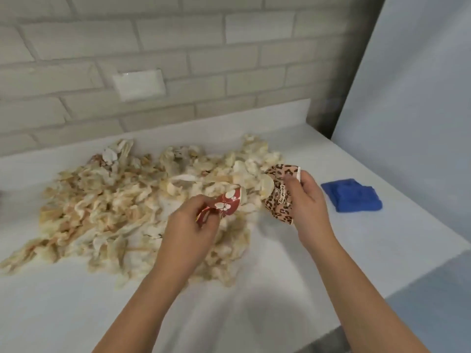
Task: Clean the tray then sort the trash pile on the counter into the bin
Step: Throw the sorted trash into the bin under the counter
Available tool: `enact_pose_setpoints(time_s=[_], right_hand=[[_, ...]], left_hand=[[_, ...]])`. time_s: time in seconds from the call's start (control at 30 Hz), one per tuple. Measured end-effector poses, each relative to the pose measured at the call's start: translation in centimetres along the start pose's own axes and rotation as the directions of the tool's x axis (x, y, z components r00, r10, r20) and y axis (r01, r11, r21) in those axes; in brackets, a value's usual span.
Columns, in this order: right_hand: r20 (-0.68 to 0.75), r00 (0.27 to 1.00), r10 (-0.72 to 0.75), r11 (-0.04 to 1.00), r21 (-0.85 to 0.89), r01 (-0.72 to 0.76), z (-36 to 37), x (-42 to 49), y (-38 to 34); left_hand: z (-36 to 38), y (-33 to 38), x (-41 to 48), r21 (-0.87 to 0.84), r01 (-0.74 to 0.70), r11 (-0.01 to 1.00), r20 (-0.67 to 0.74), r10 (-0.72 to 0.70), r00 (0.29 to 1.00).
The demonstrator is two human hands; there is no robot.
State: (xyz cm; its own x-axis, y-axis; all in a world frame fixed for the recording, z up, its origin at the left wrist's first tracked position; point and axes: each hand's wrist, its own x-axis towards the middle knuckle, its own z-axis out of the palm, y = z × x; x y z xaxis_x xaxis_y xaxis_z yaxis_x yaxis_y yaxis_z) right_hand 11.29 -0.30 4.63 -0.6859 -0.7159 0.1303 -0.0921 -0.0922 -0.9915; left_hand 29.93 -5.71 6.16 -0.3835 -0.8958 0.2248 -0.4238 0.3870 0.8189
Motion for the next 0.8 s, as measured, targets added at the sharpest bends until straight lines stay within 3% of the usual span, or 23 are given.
enact_pose_setpoints(time_s=[0.13, 0.3, 0.43, 0.53, 0.63, 0.8], right_hand=[[-0.079, 0.980, 0.185, 0.983, 0.019, -0.184, -11.6, -5.1, 1.6], [-0.159, 0.926, 0.342, 0.931, -0.075, -0.357, -24.8, -11.3, 6.5], [-0.254, 0.851, 0.459, 0.842, -0.182, -0.508, -33.4, -15.0, 14.0], [-0.242, 0.748, 0.618, 0.686, -0.298, -0.664, -38.7, -17.5, 22.4], [-0.257, 0.674, 0.693, 0.514, -0.480, -0.711, -42.6, -19.6, 31.3], [-0.277, 0.698, 0.660, 0.344, -0.715, -0.608, -45.7, -20.1, 44.1]], left_hand=[[8.8, 4.5, -5.8, -0.142, -0.023, 0.990, 0.188, 0.050, 0.981], [21.5, 7.5, -14.5, -0.185, 0.170, 0.968, 0.435, -0.074, 0.897], [32.4, 5.4, -20.5, -0.013, 0.349, 0.937, 0.568, -0.281, 0.774], [40.1, 1.3, -23.9, 0.124, 0.418, 0.900, 0.546, -0.413, 0.729], [46.8, -4.2, -27.1, 0.282, 0.432, 0.857, 0.506, -0.516, 0.691], [56.6, -13.2, -30.7, 0.557, 0.287, 0.779, 0.490, -0.587, 0.644]])
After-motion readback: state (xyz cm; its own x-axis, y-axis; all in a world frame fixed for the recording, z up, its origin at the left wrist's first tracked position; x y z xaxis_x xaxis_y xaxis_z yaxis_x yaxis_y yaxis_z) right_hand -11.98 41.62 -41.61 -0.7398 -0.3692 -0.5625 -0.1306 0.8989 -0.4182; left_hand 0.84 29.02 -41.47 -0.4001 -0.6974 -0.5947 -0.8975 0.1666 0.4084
